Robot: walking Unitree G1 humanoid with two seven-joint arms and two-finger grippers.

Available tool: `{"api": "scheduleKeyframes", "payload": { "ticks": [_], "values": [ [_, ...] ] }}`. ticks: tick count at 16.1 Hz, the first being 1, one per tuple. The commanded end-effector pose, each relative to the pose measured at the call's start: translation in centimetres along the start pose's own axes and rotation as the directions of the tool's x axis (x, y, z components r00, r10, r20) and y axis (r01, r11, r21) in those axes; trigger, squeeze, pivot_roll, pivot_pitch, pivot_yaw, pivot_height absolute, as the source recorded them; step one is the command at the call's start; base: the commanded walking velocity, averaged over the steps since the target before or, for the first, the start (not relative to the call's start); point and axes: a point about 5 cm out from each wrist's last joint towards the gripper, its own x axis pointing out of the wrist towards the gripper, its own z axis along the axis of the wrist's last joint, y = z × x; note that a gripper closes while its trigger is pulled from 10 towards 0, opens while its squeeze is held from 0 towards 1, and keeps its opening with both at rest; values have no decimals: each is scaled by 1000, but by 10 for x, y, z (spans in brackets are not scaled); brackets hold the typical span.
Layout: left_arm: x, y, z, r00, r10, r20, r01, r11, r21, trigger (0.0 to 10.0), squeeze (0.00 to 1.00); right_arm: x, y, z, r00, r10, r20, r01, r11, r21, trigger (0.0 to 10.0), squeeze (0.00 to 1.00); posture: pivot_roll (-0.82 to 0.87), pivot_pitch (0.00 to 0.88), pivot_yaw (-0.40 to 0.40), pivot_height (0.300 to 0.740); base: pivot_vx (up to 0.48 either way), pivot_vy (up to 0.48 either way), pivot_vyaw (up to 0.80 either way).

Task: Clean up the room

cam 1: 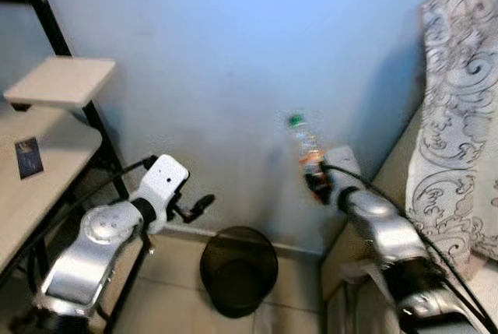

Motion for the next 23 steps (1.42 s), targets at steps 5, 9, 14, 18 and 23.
{"api": "scheduleKeyframes", "payload": {
  "ticks": [5, 9, 14, 18, 23],
  "values": [
    [5, 2, -3, 962, -235, -138, 266, 923, 278, 10000, 0, 26, 32, -22, 964, 127, -233, -197, 931, -307, 10000, 0, 146, 0, -12, 740, 0, 0, 0],
    [7, 4, -2, 950, -275, -146, 306, 907, 288, 10000, 0, 31, 44, -27, 955, 142, -261, -222, 924, -311, 10000, 0, 150, 0, -16, 740, 0, 0, 0],
    [7, 2, -3, 945, -297, -139, 325, 898, 297, 10000, 0, 34, 58, -30, 946, 155, -286, -247, 914, -321, 10000, 612, 163, 0, -26, 740, 0, 0, 0],
    [6, 1, -2, 944, -304, -126, 328, 898, 293, 10000, 0, 35, 66, -30, 943, 183, -278, -264, 920, -289, 10000, 1000, 168, 0, -27, 740, 0, 0, 0],
    [6, 0, -1, 940, -318, -123, 340, 894, 291, 10000, 0, 36, 75, -32, 939, 215, -268, -283, 926, -248, 10000, 1000, 173, 0, -23, 740, 0, 0, 0]
  ]
}}
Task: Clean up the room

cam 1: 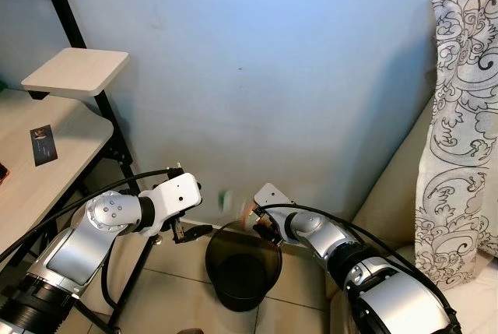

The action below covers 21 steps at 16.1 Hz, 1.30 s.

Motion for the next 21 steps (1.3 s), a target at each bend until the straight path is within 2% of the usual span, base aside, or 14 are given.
{"api": "scheduleKeyframes", "payload": {
  "ticks": [1, 7, 11, 12, 14, 16, 18, 19, 20, 21],
  "values": [
    [-1, 1, 4, 1000, 1, 18, -1, 1000, 6, 10000, 0, 0, -2, 3, 1000, -5, 16, 5, 1000, 13, 10000, 1000, 173, 0, -23, 740, 0, 0, 0],
    [-1, 2, 3, 1000, -9, 13, 9, 1000, 8, 10000, 0, 0, -2, 3, 999, -12, 31, 11, 999, 42, 10000, 1000, 171, 0, -20, 740, 0, 0, 0],
    [-1, -4, 1, 999, -31, 16, 31, 999, -13, 10000, 0, -7, -17, -3, 995, -57, 82, 45, 989, 138, 10000, 1000, 164, 0, -18, 740, 0, 0, 0],
    [-1, -8, -1, 999, -33, 16, 33, 999, -32, 10000, 0, -11, -24, -6, 991, -61, 120, 38, 981, 190, 10000, 1000, 157, 0, -18, 740, 0, 0, 0],
    [-2, -13, -3, 1000, -20, 23, 21, 998, -61, 10000, 0, -17, -30, -11, 985, -72, 154, 35, 972, 231, 10000, 1000, 140, 0, -12, 740, 0, 0, 0],
    [-4, -25, -8, 1000, 17, 23, -14, 993, -119, 10000, 0, -31, -41, -23, 976, -128, 178, 70, 951, 301, 10000, 1000, 132, 0, -8, 740, 0, 0, 0],
    [-7, -20, -7, 986, 153, 65, -133, 961, -242, 10000, 0, -51, -51, -15, 930, -208, 303, 44, 882, 469, 10000, 1000, 112, 0, 1, 740, 0, 0, -763],
    [-7, -16, -3, 971, 223, 87, -187, 934, -306, 10000, 0, -63, -48, -6, 902, -193, 387, -30, 864, 502, 10000, 1000, 104, 0, 4, 740, 0, 0, -763],
    [-5, -14, 3, 954, 281, 107, -226, 905, -362, 10000, 0, -76, -43, 1, 866, -150, 477, -126, 858, 498, 10000, 1000, 87, 0, 11, 740, 0, 0, -763],
    [-4, -16, 10, 947, 300, 113, -245, 905, -347, 10000, 0, -88, -38, 3, 834, -104, 542, -206, 853, 480, 10000, 1000, 80, 0, 14, 740, 0, 0, -763]
  ]
}}
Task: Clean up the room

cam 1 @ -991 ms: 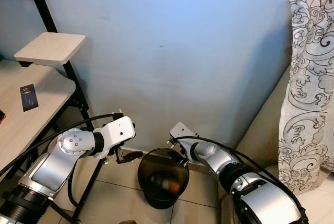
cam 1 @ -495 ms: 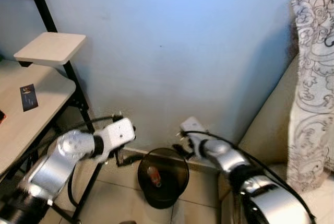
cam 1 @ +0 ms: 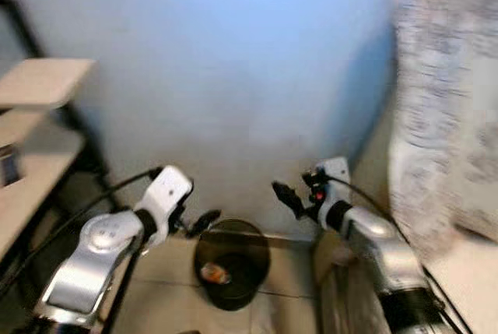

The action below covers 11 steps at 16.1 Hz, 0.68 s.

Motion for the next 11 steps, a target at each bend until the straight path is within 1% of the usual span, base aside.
{"api": "scheduleKeyframes", "payload": {
  "ticks": [1, 2, 3, 4, 6, 7, 8, 9, 11],
  "values": [
    [-1, -2, 8, 999, 33, 11, -34, 999, 24, 10000, 0, -11, 4, 5, 997, 67, 30, -68, 997, 43, 10000, 1000, 74, 0, 18, 740, 0, 0, -763],
    [0, -2, 12, 998, 60, 30, -60, 998, 13, 10000, 0, -15, 4, 6, 997, 72, 32, -73, 996, 52, 10000, 1000, 73, 0, 19, 740, 0, 0, -769],
    [2, 0, 17, 991, 120, 65, -119, 993, -22, 10000, 0, -25, 6, 8, 994, 100, 41, -103, 992, 71, 10000, 1000, 81, 0, 14, 740, 0, 0, -775],
    [3, 1, 20, 987, 136, 86, -132, 990, -44, 10000, 0, -31, 10, 11, 990, 129, 56, -135, 986, 102, 10000, 1000, 83, 0, 12, 740, 0, 0, -775],
    [0, 2, 19, 985, 144, 91, -140, 989, -48, 10000, 0, -31, 11, 10, 991, 129, 25, -131, 986, 108, 10000, 1000, 83, 0, 13, 740, 0, 0, -784],
    [-2, 5, 19, 983, 165, 85, -161, 986, -54, 10000, 0, -31, 14, 10, 990, 139, 13, -140, 983, 115, 10000, 1000, 85, 0, 14, 740, 0, 0, -781],
    [-3, 7, 19, 981, 179, 72, -175, 983, -50, 10000, 0, -32, 16, 12, 989, 148, 18, -149, 981, 126, 10000, 1000, 86, 0, 17, 740, 0, 0, -788],
    [-3, 8, 17, 980, 191, 56, -188, 981, -54, 10000, 0, -33, 17, 13, 989, 148, 26, -150, 982, 117, 10000, 1000, 85, 0, 27, 740, 0, 0, -788],
    [-5, 8, 15, 982, 183, 49, -180, 983, -44, 10000, 0, -35, 16, 11, 991, 131, 29, -133, 984, 119, 10000, 1000, 82, 0, 42, 740, 0, 0, -784]
  ]
}}
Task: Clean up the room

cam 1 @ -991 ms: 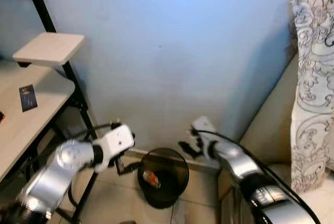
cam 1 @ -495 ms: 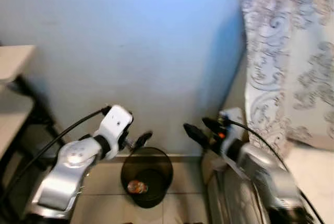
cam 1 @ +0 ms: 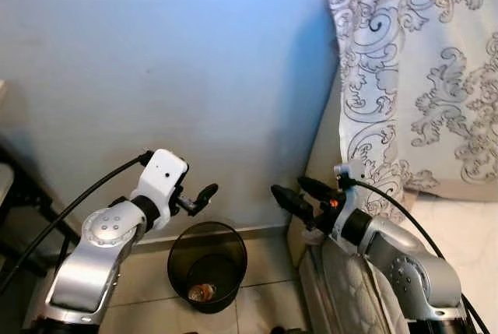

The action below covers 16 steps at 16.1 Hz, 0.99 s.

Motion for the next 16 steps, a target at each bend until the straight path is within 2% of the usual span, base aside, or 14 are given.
{"api": "scheduleKeyframes", "payload": {
  "ticks": [1, 4, 6, 9, 13, 15, 16],
  "values": [
    [-2, 2, 2, 1000, 10, 6, -10, 1000, 8, 10000, 0, -1, 1, 2, 1000, -8, 13, 8, 1000, 1, 10000, 1000, 81, 0, 44, 740, 0, 0, -781],
    [-4, 9, 5, 998, 51, 27, -50, 999, -20, 10000, 0, 0, 9, 0, 1000, 8, 19, -8, 1000, 8, 10000, 1000, 84, 0, 46, 740, 0, 0, -783],
    [-4, 10, 3, 998, 60, 25, -59, 997, -44, 10000, 0, 1, 8, -2, 1000, -7, 15, 7, 1000, 1, 10000, 1000, 85, 0, 42, 740, 0, 0, -784],
    [-5, 8, 0, 998, 61, 14, -61, 998, -26, 10000, 0, 1, 8, -1, 1000, -14, 25, 14, 1000, 8, 10000, 1000, 96, 0, 31, 740, 0, 0, -785],
    [-4, 4, -1, 999, 39, 4, -39, 999, -21, 10000, 0, 1, -2, -4, 991, -135, 28, 136, 990, -43, 10000, 1000, 99, 0, 31, 740, 0, 0, -761],
    [-2, 2, -1, 999, 36, 7, -36, 999, -21, 10000, 0, 1, -5, -1, 984, -172, 49, 174, 984, -36, 10000, 1000, 91, 0, 29, 740, 0, 0, -741],
    [-2, 3, -1, 999, 37, 9, -37, 999, -24, 10000, 0, 1, -4, -7, 993, -116, -36, 115, 993, -18, 10000, 1000, 88, 0, 30, 740, 0, 0, -738]
  ]
}}
